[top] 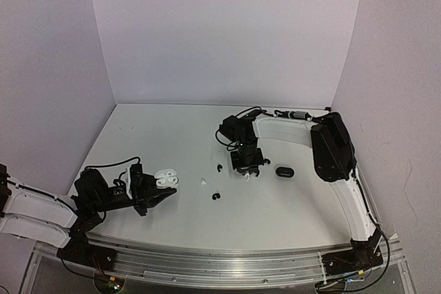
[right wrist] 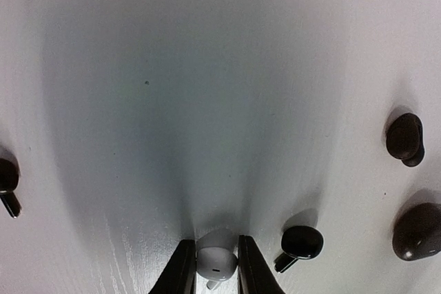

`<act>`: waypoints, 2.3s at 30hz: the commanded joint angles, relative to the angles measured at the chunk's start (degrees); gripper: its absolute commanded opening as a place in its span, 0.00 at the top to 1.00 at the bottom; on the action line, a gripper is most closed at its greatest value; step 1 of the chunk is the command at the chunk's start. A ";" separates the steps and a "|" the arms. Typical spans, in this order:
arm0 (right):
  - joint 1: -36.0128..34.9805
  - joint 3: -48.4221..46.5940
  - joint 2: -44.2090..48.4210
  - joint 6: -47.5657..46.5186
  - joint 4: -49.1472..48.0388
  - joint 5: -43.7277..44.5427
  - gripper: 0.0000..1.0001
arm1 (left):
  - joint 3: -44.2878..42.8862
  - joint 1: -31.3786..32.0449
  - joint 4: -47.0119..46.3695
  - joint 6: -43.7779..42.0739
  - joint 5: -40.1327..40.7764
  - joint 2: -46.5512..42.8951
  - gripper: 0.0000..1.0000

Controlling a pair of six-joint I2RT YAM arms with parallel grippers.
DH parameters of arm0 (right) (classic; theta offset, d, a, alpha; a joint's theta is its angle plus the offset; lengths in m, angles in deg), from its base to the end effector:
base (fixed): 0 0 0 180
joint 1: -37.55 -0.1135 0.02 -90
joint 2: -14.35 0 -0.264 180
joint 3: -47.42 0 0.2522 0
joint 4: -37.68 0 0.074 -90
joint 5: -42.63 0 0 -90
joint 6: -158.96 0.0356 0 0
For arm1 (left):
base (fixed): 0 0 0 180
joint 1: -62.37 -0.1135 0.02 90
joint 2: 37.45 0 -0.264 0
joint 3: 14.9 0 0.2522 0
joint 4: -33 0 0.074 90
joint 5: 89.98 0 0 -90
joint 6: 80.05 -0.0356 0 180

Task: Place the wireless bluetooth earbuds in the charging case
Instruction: Pick up the right earbud from the center of the board, then insert the right earbud into the right side groove of the charging case.

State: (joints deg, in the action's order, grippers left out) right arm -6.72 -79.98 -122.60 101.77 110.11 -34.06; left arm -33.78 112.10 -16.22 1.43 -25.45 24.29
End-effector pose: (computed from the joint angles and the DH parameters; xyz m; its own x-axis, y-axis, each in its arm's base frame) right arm 0.3471 0.3269 0.1443 -0.9516 -0.1912 -0.2408 -0.1674 0.9790 -0.1160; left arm 0.1081 -0.1513 0.1862 0.2138 -0.0454 -0.9758 0.9439 0.2671 0.1944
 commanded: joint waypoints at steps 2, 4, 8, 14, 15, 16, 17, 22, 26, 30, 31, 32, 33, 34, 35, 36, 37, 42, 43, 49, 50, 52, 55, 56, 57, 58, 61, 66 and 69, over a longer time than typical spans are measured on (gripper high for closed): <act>0.33 -2.78 -1.09 -0.25 1.56 -0.09 0.95 | -0.49 0.19 -1.36 0.38 0.25 -0.23 1.00; 0.33 -3.86 -0.60 -0.51 1.55 -0.32 1.00 | -0.55 0.19 -1.42 0.41 0.90 -0.12 1.00; 0.08 -8.50 2.32 -1.84 1.42 0.89 1.00 | -0.85 0.18 -1.45 0.51 2.58 -0.02 1.00; -6.65 -2.70 17.24 -11.06 -14.94 10.02 1.00 | -1.27 0.19 -3.03 -0.80 5.61 1.10 1.00; -8.25 1.49 21.18 -13.75 -20.81 12.00 1.00 | -1.33 0.19 -3.41 -1.32 6.07 1.31 1.00; -10.06 6.03 24.70 -15.89 -27.15 13.29 1.00 | -1.41 0.19 -3.71 -1.92 6.68 1.56 1.00; -11.63 9.94 28.07 -17.52 -32.99 13.62 1.00 | -1.50 0.19 -3.91 -2.51 7.55 1.72 1.00; -16.32 27.67 40.00 -21.66 -57.60 7.03 1.00 | -1.80 0.19 -5.39 -6.01 11.88 2.72 1.00; -21.10 37.37 44.62 -30.35 -77.08 2.98 1.00 | -1.94 0.19 -6.61 -7.36 13.37 2.88 1.00; -22.86 42.28 45.53 -32.33 -88.17 -4.46 1.00 | -2.27 0.19 -8.91 -8.66 14.54 3.55 1.00; -22.87 42.83 45.40 -32.32 -89.44 -6.60 1.00 | -2.55 0.19 -9.27 -8.82 14.75 3.72 1.00; -22.89 43.18 45.18 -33.18 -90.68 -8.75 1.00 | -2.83 0.19 -9.45 -8.81 15.08 3.87 1.00; -22.90 43.57 44.95 -34.37 -92.15 -10.99 1.00 | -3.15 0.19 -9.53 -8.80 15.41 4.00 1.00; -22.88 44.14 44.69 -35.03 -94.21 -12.84 1.00 | -3.42 0.19 -9.40 -8.75 15.85 4.05 1.00; -22.88 44.55 44.49 -35.64 -96.22 -15.15 1.00 | -3.65 0.22 -9.22 -8.65 16.53 3.98 1.00; -22.88 45.07 44.32 -36.17 -98.09 -16.32 1.00 | -3.96 0.17 -9.04 -8.56 17.26 3.79 1.00; -22.88 45.37 44.08 -36.82 -99.82 -17.34 1.00 | -4.22 0.12 -8.80 -8.69 17.98 3.68 1.00; -23.86 45.64 41.80 -42.13 -101.55 -18.58 1.00 | -5.10 0.10 -8.23 -8.45 19.59 3.39 1.00; -24.43 45.80 41.35 -44.68 -101.74 -17.33 1.00 | -5.29 0.08 -7.66 -7.86 19.50 3.09 1.00; -25.56 46.05 38.92 -55.28 -107.18 -8.13 1.00 | -7.23 -0.34 -1.89 -3.14 18.84 0.29 1.00; -25.63 46.05 38.54 -55.63 -108.25 -6.44 1.00 | -7.63 -0.34 -0.58 -3.21 19.28 0.09 1.00; -26.46 45.73 37.76 -55.96 -109.19 -4.34 1.00 | -8.75 -0.34 1.36 -4.23 21.39 0.13 1.00; -28.23 45.20 35.62 -56.19 -110.41 0.93 1.00 | -10.22 -0.34 1.98 -6.70 24.33 1.34 1.00; -28.56 45.55 35.07 -56.15 -111.32 2.10 1.00 | -10.47 -0.35 1.64 -7.23 24.65 1.65 1.00; -28.74 45.97 34.78 -55.97 -112.07 2.88 1.00 | -10.57 -0.35 1.09 -7.37 24.74 1.91 1.00; -28.77 46.41 34.62 -55.67 -112.52 3.67 1.00 | -10.55 -0.36 0.66 -7.31 24.55 2.03 1.00; -28.77 47.25 34.26 -55.10 -113.32 5.42 1.00 | -10.39 -0.34 0.23 -7.18 23.63 2.00 1.00; -28.77 46.14 32.55 -56.04 -114.36 6.76 1.00 | -10.26 -0.39 -0.29 -7.87 22.60 2.27 1.00; -28.77 45.47 31.41 -56.24 -114.63 7.72 1.00 | -10.26 -0.35 -0.59 -7.86 21.94 2.28 1.00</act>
State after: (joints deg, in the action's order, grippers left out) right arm -35.51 -32.86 -89.36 46.31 -0.72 -29.45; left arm -42.29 111.91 -14.78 -5.60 -2.85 26.39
